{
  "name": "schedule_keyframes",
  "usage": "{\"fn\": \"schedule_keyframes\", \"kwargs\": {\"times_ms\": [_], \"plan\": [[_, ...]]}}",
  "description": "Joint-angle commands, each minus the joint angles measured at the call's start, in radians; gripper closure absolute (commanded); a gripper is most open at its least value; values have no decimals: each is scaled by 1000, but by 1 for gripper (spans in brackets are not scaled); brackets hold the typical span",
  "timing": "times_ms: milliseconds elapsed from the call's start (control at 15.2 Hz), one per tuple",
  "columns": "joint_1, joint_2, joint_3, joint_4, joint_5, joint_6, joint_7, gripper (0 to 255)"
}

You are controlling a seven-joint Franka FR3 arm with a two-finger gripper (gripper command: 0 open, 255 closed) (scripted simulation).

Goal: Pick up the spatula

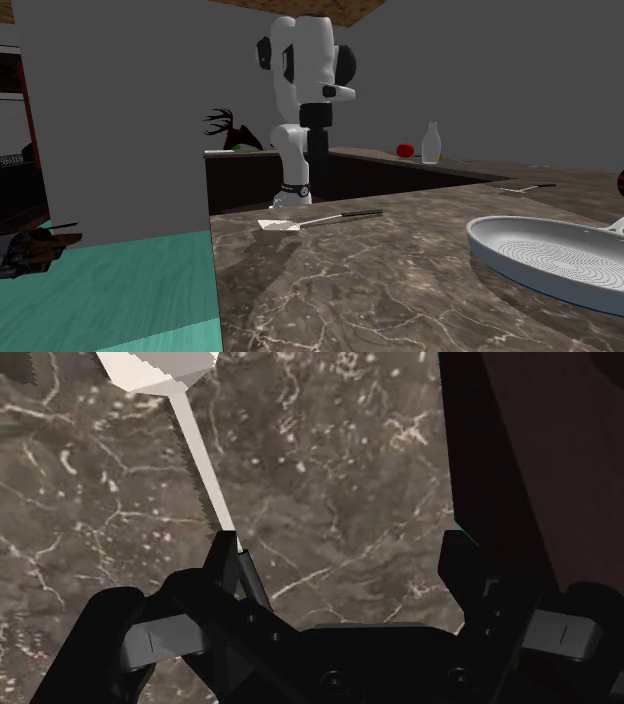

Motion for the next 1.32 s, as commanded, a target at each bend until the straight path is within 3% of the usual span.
{"fn": "schedule_keyframes", "kwargs": {"times_ms": [0, 132, 264, 858, 924, 1254], "plan": [[40, 110, -58, 56, 104, 26, -180, 0], [53, 242, -87, 124, 239, 34, -362, 0], [23, 357, -69, 192, 356, 25, -515, 0], [-19, 429, -26, 154, 433, 105, -571, 0], [-20, 430, -25, 155, 435, 106, -572, 255], [-18, 428, -26, 153, 433, 106, -571, 255]]}}
